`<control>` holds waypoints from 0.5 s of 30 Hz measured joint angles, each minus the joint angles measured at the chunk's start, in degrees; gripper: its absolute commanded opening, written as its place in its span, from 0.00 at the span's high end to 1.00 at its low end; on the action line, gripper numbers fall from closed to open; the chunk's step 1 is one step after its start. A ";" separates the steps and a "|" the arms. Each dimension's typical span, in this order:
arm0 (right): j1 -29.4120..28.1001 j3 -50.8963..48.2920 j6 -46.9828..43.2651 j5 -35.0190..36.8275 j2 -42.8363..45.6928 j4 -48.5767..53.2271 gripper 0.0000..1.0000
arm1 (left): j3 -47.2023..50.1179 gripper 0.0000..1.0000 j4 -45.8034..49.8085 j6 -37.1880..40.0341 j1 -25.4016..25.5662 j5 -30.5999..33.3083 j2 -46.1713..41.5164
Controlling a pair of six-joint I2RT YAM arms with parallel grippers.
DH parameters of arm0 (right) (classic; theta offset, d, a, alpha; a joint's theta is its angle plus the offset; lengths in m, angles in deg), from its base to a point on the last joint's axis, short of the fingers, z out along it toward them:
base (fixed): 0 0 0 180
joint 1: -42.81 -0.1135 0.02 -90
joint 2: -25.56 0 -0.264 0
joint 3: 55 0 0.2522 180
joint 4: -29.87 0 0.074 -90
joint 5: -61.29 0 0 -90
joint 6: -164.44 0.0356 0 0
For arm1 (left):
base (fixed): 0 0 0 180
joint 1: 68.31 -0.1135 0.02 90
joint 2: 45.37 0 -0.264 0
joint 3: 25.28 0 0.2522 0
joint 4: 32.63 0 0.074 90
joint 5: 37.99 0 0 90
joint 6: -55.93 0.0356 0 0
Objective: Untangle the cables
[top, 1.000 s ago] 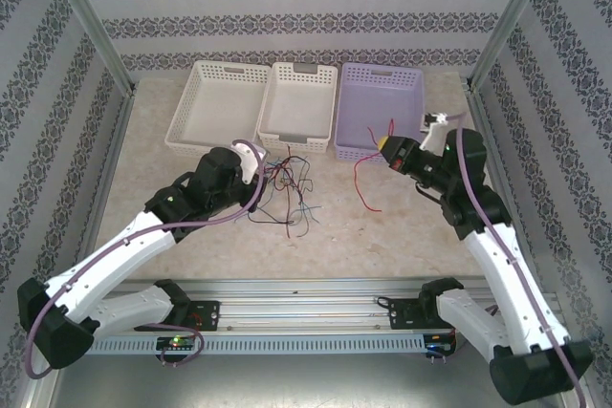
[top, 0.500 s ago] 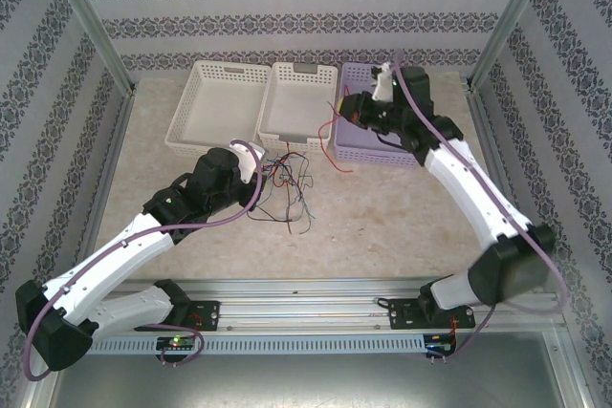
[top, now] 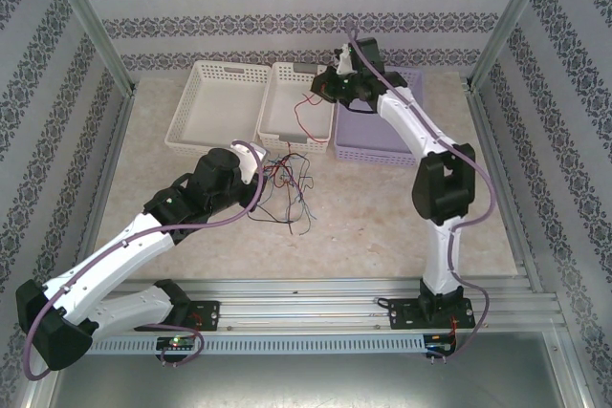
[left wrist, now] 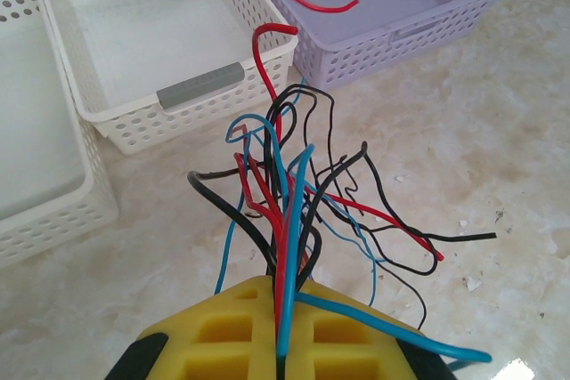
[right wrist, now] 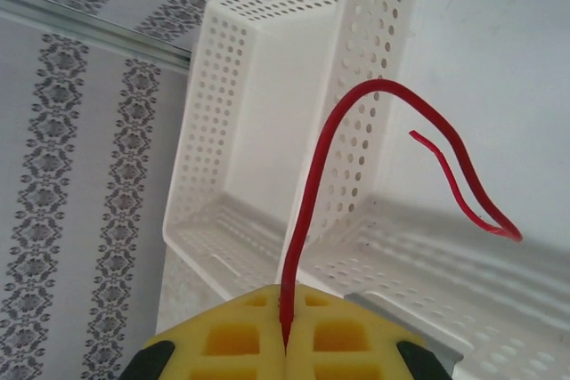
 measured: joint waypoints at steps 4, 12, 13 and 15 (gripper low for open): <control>-0.37 5.68 -0.37 -0.04 -5.35 2.62 1.00 | 0.00 1.00 0.00 0.02 0.00 0.00 0.09; -0.63 21.07 -2.27 0.96 -15.61 10.05 1.00 | 0.00 1.00 0.00 0.02 0.00 -0.02 0.09; -0.63 22.32 -2.32 1.11 -16.52 10.67 1.00 | 0.00 1.00 0.00 0.02 0.00 -0.02 0.09; -0.63 23.63 -2.34 1.38 -17.73 11.78 1.00 | 0.00 1.00 0.02 0.02 0.00 -0.02 0.09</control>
